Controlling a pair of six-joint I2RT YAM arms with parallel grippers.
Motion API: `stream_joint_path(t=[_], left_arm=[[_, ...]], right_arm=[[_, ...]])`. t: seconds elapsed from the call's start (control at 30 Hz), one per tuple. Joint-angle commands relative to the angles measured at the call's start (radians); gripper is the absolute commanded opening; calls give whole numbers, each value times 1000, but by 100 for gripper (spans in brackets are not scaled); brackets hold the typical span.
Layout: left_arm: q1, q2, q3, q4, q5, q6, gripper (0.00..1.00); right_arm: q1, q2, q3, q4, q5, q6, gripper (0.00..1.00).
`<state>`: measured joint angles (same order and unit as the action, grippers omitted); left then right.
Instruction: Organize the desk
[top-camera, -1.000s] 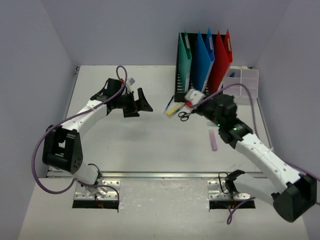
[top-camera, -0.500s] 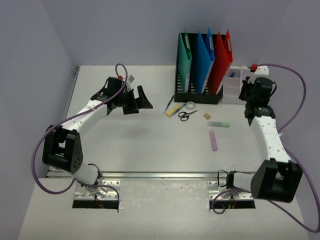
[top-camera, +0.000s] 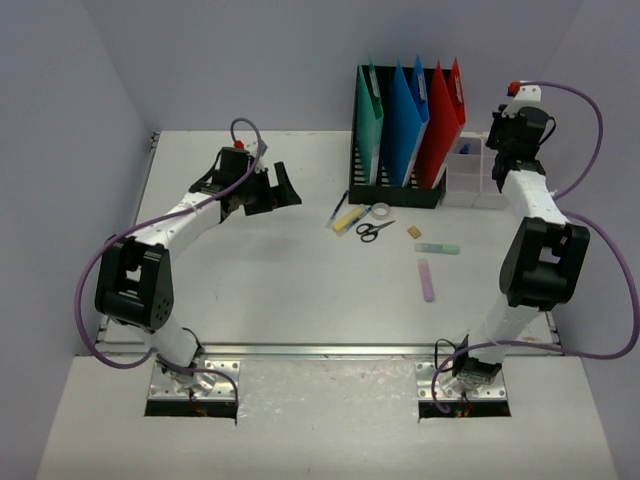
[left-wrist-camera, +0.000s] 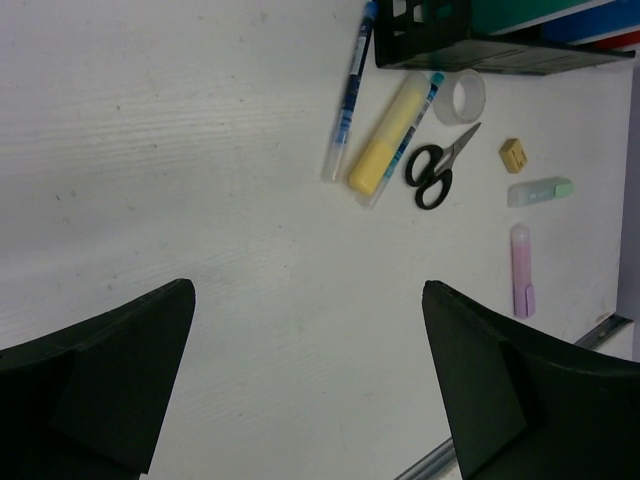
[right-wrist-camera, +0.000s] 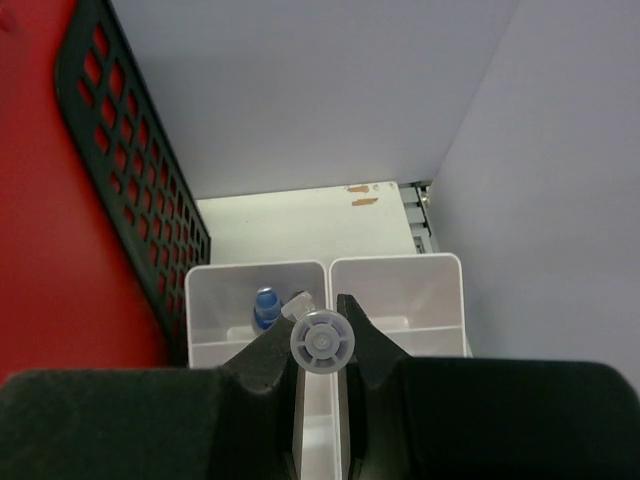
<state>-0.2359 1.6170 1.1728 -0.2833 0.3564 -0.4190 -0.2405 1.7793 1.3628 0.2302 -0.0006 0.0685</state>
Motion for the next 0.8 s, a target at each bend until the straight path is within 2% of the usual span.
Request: stream_joint_path(t=[0.0, 0.1, 0.2, 0.37, 0.6, 0.77], left_arm=[[-11, 22, -5, 130, -52, 11, 87], [-36, 50, 5, 154, -76, 21, 84], [-62, 80, 27, 172, -100, 44, 84], [-93, 134, 67, 190, -119, 62, 85], [-137, 186, 92, 203, -195, 104, 86], [-221, 243, 155, 208, -310, 171, 82]], right_arm=[[-8, 48, 46, 161, -28, -45, 0], [-8, 94, 66, 168, 19, -19, 0], [-9, 113, 26, 264, 74, -31, 0], [-20, 165, 20, 290, 122, 38, 0], [-40, 254, 108, 269, 115, 91, 0], [-44, 299, 134, 299, 96, 88, 0]])
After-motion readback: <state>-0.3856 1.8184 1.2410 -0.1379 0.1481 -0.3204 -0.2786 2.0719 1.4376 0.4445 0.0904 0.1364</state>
